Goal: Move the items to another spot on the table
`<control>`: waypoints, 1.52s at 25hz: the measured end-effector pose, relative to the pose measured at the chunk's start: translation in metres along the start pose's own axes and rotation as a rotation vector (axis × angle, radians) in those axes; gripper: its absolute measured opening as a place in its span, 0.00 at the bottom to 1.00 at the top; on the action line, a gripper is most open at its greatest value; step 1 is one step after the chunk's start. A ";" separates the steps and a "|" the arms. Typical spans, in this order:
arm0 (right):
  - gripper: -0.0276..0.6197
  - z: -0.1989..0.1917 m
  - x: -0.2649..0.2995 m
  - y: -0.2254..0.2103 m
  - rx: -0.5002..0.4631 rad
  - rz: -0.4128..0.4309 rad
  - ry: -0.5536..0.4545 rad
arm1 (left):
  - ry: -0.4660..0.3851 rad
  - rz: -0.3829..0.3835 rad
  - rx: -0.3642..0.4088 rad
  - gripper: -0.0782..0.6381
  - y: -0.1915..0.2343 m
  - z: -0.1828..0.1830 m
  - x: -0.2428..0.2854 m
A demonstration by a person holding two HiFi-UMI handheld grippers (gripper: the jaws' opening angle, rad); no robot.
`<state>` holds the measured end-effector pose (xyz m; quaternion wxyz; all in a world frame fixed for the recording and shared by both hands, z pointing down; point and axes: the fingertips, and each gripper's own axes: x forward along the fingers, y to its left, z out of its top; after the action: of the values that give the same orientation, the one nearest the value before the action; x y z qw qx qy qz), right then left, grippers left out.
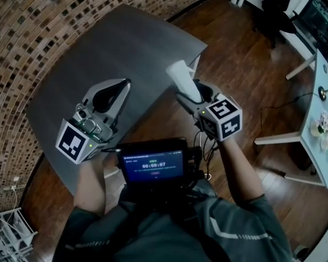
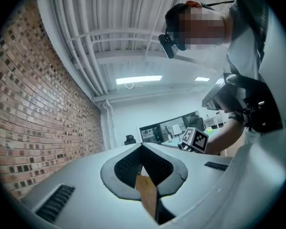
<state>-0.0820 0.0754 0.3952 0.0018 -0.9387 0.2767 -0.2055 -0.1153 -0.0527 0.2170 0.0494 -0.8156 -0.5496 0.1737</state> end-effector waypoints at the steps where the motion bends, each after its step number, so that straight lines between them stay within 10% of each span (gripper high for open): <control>1: 0.46 0.000 -0.004 -0.008 0.005 -0.012 -0.005 | 0.001 -0.010 -0.004 0.10 -0.001 -0.002 0.007; 38: 0.46 0.085 0.099 -0.315 0.002 -0.063 0.040 | -0.042 -0.077 -0.116 0.10 0.158 -0.142 0.272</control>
<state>0.1900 0.2814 0.3927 -0.0095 -0.9427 0.2467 -0.2245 0.1629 0.1493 0.2448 -0.0030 -0.7914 -0.5909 0.1567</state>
